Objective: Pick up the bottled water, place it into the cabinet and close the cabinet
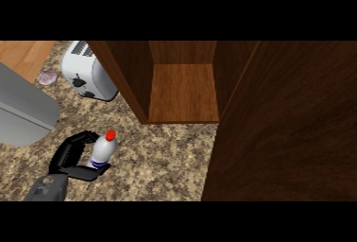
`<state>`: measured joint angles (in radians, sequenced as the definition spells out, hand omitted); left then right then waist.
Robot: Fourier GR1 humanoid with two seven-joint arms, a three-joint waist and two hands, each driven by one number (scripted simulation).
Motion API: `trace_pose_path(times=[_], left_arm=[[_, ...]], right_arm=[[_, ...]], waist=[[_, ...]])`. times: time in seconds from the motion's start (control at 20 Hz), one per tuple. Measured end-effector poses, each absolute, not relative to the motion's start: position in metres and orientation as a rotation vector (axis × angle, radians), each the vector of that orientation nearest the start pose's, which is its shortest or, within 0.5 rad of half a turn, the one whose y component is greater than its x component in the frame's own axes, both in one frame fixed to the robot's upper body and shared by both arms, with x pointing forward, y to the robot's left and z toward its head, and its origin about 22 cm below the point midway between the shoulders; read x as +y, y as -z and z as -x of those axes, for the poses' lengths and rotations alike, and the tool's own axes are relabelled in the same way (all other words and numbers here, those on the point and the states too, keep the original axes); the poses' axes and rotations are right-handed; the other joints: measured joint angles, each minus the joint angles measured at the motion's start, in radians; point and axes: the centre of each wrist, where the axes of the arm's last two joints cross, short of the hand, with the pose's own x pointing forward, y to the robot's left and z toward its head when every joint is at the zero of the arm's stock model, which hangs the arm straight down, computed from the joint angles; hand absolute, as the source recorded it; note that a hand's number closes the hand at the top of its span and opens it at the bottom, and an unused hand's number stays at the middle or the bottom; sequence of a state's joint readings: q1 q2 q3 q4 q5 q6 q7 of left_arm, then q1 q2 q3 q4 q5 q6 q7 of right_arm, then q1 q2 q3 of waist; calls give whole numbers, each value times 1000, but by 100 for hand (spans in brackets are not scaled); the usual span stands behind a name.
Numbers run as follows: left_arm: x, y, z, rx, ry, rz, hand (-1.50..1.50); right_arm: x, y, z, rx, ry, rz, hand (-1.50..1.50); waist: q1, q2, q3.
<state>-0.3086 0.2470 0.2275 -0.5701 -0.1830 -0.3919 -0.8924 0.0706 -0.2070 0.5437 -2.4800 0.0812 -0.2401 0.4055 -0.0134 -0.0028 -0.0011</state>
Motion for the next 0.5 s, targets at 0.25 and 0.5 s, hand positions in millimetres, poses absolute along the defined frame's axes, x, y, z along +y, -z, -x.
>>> trace_pose_path(times=[0.25, 0.5], left_arm=[[297, 126, -265, -1796, 231, 86, 150], [247, 124, -279, -1875, 145, 47, 150]], right_arm=[[-164, -175, -122, -1929, -230, -281, -150], [-162, -175, -123, -1923, -227, -285, -150]], waist=[[1, 0, 0], [3, 0, 0]])
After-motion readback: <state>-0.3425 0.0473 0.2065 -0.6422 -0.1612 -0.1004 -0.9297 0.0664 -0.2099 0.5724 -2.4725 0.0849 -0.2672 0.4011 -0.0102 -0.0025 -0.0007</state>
